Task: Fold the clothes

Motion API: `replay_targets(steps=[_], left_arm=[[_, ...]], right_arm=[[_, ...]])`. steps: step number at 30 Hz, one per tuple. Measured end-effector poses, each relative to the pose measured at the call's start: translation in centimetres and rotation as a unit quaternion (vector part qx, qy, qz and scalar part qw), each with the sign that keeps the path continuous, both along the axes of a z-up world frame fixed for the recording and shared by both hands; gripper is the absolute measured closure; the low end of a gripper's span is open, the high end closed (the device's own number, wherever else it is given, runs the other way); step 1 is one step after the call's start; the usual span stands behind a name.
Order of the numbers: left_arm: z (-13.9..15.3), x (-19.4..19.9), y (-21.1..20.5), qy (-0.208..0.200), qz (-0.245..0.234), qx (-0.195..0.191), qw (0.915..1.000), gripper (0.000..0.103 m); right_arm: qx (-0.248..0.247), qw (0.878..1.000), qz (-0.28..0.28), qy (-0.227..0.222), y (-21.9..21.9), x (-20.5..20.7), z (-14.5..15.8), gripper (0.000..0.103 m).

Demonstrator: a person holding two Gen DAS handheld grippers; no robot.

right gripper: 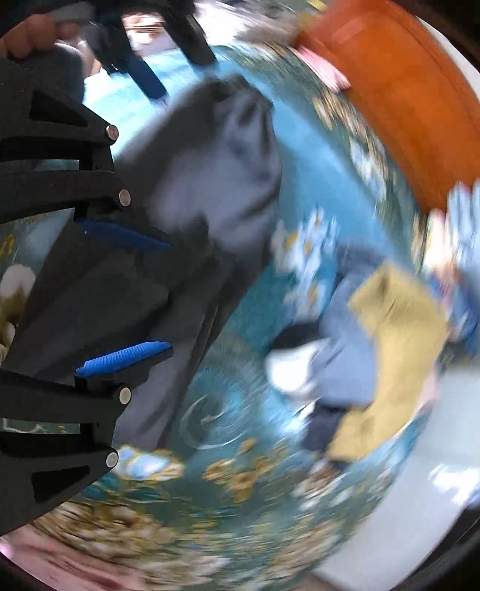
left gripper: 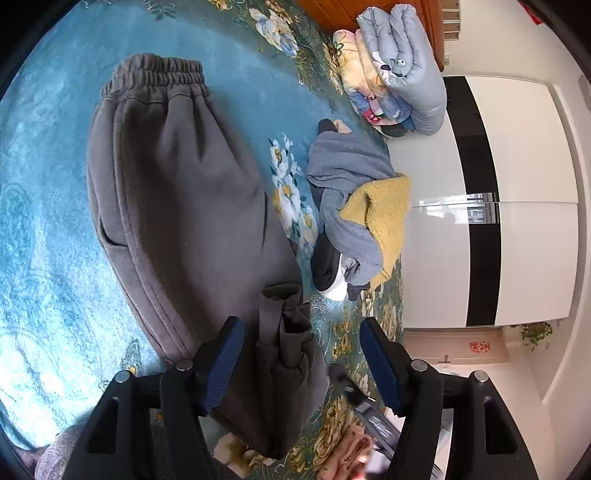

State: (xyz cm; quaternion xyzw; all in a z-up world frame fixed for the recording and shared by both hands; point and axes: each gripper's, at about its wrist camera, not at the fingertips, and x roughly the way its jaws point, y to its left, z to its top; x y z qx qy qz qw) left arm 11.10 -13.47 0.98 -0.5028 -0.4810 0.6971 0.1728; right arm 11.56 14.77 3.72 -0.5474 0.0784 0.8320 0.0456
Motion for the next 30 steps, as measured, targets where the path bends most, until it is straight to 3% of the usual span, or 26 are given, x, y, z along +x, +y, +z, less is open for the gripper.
replay_targets(steps=[2, 5, 10, 14, 17, 21, 26, 27, 28, 30], left_arm=[[0.0, 0.0, 0.0, 0.0, -0.001, 0.007, 1.0, 0.033], [0.4, -0.1, -1.2, 0.002, 0.01, 0.025, 0.9996, 0.033], [1.0, -1.4, -6.4, 0.01, 0.072, -0.055, 0.9958, 0.031], [-1.4, -3.5, -10.0, -0.026, 0.091, -0.121, 0.9881, 0.03], [-3.8, -5.4, -11.4, -0.042, 0.083, -0.144, 0.9851, 0.03], [-6.9, -7.3, -12.0, -0.059, 0.072, -0.153, 0.9839, 0.03], [-8.8, -8.3, -12.0, -0.051, 0.076, -0.136, 0.9865, 0.03], [-8.9, -8.3, -11.9, -0.045, 0.08, -0.131, 0.9871, 0.032], [-8.8, -8.4, -11.7, -0.038, 0.078, -0.135, 0.987, 0.048], [-8.3, -8.4, -11.2, -0.029, 0.075, -0.151, 0.9853, 0.061]], right_arm=[[-0.02, 0.999, -0.012, -0.025, 0.8, -0.6, -2.0, 0.05], [-0.034, 0.998, 0.014, -0.05, -0.7, -1.5, -4.7, 0.05], [-0.04, 0.994, 0.04, -0.088, -2.3, -2.3, -8.4, 0.049], [-0.061, 0.995, 0.04, -0.062, -1.5, -1.8, -6.5, 0.05], [-0.076, 0.996, 0.035, -0.024, -0.4, -0.8, -3.8, 0.05], [-0.091, 0.996, 0.026, -0.002, 1.3, 1.2, -2.0, 0.05], [-0.098, 0.995, 0.001, -0.02, 3.3, 3.1, -2.5, 0.05], [-0.103, 0.994, -0.005, -0.027, 3.6, 3.3, -2.8, 0.05], [-0.106, 0.994, -0.012, -0.034, 3.9, 3.4, -3.2, 0.05], [-0.112, 0.993, -0.025, -0.039, 4.5, 4.0, -3.5, 0.05]])
